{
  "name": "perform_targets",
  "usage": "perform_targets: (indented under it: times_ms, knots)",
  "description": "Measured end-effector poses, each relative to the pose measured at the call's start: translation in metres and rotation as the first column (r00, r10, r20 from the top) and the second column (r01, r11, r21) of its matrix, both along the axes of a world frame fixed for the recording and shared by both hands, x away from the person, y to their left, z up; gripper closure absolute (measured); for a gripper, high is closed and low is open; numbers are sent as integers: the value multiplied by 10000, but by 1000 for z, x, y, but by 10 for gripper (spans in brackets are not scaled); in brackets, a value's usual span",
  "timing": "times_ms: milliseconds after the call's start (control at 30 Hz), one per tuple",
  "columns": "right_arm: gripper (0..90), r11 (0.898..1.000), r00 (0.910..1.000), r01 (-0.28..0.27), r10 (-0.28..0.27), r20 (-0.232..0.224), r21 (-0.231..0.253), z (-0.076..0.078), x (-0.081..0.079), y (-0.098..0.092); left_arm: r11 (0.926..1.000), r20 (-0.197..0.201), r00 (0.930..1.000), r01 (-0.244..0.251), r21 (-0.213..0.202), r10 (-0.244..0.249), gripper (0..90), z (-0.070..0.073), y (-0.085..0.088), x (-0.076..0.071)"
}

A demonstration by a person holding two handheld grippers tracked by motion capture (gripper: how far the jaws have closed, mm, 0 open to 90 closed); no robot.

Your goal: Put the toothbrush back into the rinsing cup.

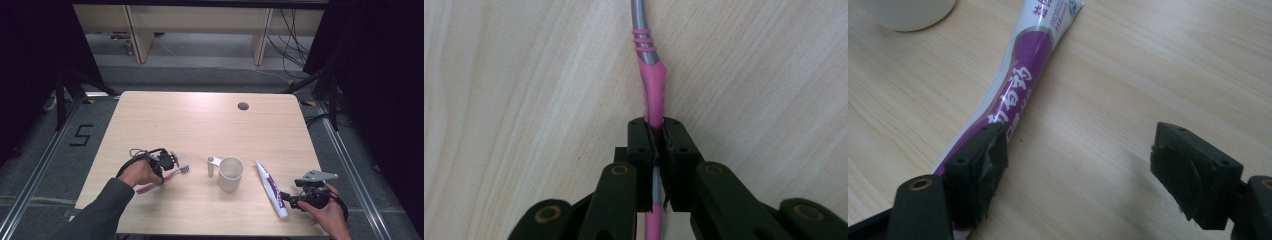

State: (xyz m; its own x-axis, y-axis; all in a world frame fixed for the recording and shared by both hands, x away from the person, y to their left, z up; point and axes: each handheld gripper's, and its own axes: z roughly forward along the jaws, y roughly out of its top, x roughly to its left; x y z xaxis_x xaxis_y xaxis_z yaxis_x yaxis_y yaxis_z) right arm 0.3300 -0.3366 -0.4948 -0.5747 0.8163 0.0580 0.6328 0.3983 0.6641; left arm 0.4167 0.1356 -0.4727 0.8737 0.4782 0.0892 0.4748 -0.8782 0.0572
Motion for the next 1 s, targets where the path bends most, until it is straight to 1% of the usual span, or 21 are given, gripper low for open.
perform_targets:
  times_ms: [100, 133, 233, 300, 367, 433, 467, 533, 567, 633, 667, 700, 733, 767, 800, 833, 867, 900, 933, 967, 1000]
  knots:
    - [234, 10000, 9998, -89, 89, 186, -7, 0, 1, -1, 9990, 208, 9997, -121, -427, 130, 835, 7, 4, -2]
    - [234, 10000, 10000, 38, -39, 35, 42, 0, 0, 0, 9978, 338, 9992, -197, -625, 219, 835, 11, 7, -2]
    - [234, 10000, 9999, 6, -7, 155, 34, 0, 1, -1, 9961, 500, 9982, -278, -843, 321, 835, 16, 11, -2]
    - [233, 9998, 9999, 168, -168, -12, 128, 2, 0, -1, 9890, 935, 9942, -394, -1428, 531, 835, 24, 15, -4]
    - [233, 9990, 9990, 382, -376, -229, 246, 2, -2, 1, 9865, 1153, 9923, -268, -1614, 458, 835, 28, 17, -5]
    - [233, 9998, 9998, 172, -172, 42, 132, 1, 0, -1, 9746, 1483, 9865, -347, -2214, 688, 835, 33, 19, -6]
    - [233, 9998, 9998, 172, -172, 42, 132, 1, 0, -1, 9746, 1483, 9865, -347, -2214, 688, 835, 33, 19, -6]
    - [233, 9997, 9998, 178, -178, 4, 167, 1, 0, -1, 9563, 2032, 9750, -272, -2911, 896, 835, 39, 20, -7]
    - [233, 9997, 9998, 178, -178, 4, 167, 1, 0, -1, 9563, 2032, 9750, -272, -2911, 896, 835, 39, 20, -7]
    - [233, 9999, 9999, 101, -102, 109, 104, 1, 1, -2, 9276, 2364, 9624, -378, -3718, 1340, 835, 42, 19, -9]
    - [233, 9999, 9999, 104, -105, 57, 98, 0, 1, -2, 9034, 2651, 9491, -425, -4267, 1698, 835, 45, 19, -8]
    - [233, 9999, 9999, 104, -105, 57, 98, 0, 1, -2, 9034, 2651, 9491, -425, -4267, 1698, 835, 45, 19, -8]
    - [233, 9998, 9999, 136, -136, 26, 146, 0, 1, -2, 8835, 2865, 9363, -490, -4658, 2030, 835, 46, 19, -9]
    - [233, 9997, 9999, 150, -151, 50, 169, 1, 1, -2, 8526, 3061, 9207, -512, -5200, 2420, 835, 45, 17, -9]
    - [233, 9997, 9999, 150, -151, 50, 169, 1, 1, -2, 8526, 3061, 9207, -512, -5200, 2420, 835, 45, 17, -9]
    - [233, 9998, 9999, 105, -107, 82, 175, 0, 1, -2, 8264, 3261, 9061, -437, -5614, 2694, 835, 46, 17, -9]
    - [233, 9998, 9998, 36, -39, 174, 173, 0, 2, -2, 8219, 3401, 8992, -365, -5685, 2752, 835, 47, 17, -9]
    - [233, 9994, 9998, 177, -179, 76, 283, 1, 1, -2, 8103, 3463, 8945, -296, -5852, 2827, 835, 48, 17, -10]
    - [233, 9997, 9997, 114, -119, 206, 198, 0, 1, -2, 8103, 3463, 8945, -296, -5852, 2827, 835, 48, 17, -10]
    - [233, 9998, 9997, 86, -90, 224, 158, 0, 2, -3, 7884, 3633, 8786, -238, -6147, 3098, 835, 48, 16, -11]
    - [233, 9997, 9998, 139, -142, 128, 215, 0, 1, -2, 7606, 3525, 8742, -291, -6486, 3340, 835, 47, 14, -12]
